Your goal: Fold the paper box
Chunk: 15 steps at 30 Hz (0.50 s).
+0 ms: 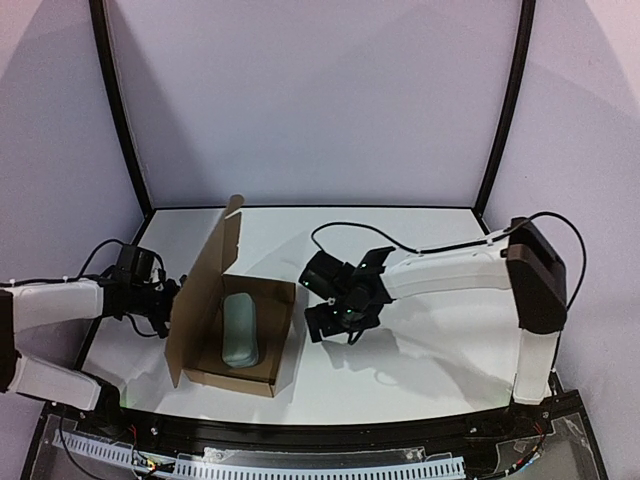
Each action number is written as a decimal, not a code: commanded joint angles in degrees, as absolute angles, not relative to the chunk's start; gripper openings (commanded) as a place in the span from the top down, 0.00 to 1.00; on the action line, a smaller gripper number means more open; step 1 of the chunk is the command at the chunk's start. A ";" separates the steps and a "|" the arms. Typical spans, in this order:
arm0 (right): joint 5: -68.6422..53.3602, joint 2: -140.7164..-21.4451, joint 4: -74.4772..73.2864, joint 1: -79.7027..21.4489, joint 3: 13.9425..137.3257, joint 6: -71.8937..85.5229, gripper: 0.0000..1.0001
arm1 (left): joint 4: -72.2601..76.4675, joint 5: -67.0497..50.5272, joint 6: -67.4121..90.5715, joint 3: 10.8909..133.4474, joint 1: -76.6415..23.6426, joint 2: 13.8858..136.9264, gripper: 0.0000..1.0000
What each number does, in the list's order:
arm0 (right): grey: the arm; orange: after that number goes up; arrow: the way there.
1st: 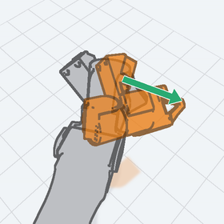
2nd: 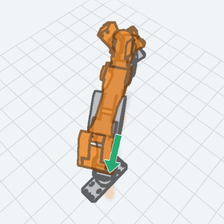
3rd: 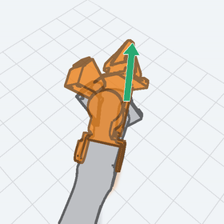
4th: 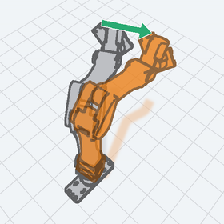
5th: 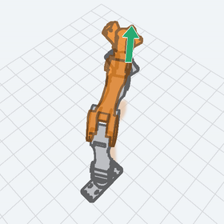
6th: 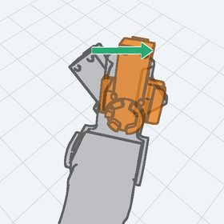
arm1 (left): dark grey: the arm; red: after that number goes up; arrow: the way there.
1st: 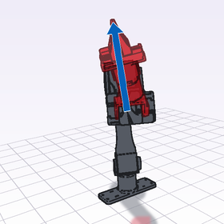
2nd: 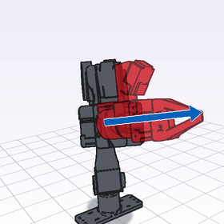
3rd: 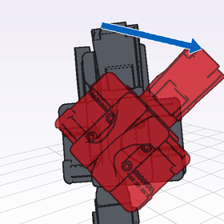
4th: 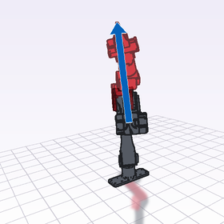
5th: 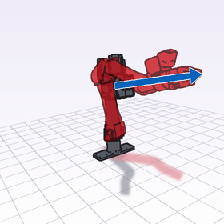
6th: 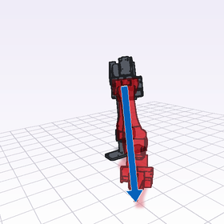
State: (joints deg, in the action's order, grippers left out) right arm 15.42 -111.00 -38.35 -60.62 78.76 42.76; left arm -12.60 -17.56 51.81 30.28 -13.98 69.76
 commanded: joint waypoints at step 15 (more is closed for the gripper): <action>7.85 -116.98 -8.20 -62.20 78.19 45.20 0.02 | 9.68 -31.35 61.75 30.02 -13.71 83.76 0.02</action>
State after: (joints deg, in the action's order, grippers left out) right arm 9.10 -116.46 -20.01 -61.49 77.84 42.39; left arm 4.03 -26.06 59.44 29.89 -13.28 81.01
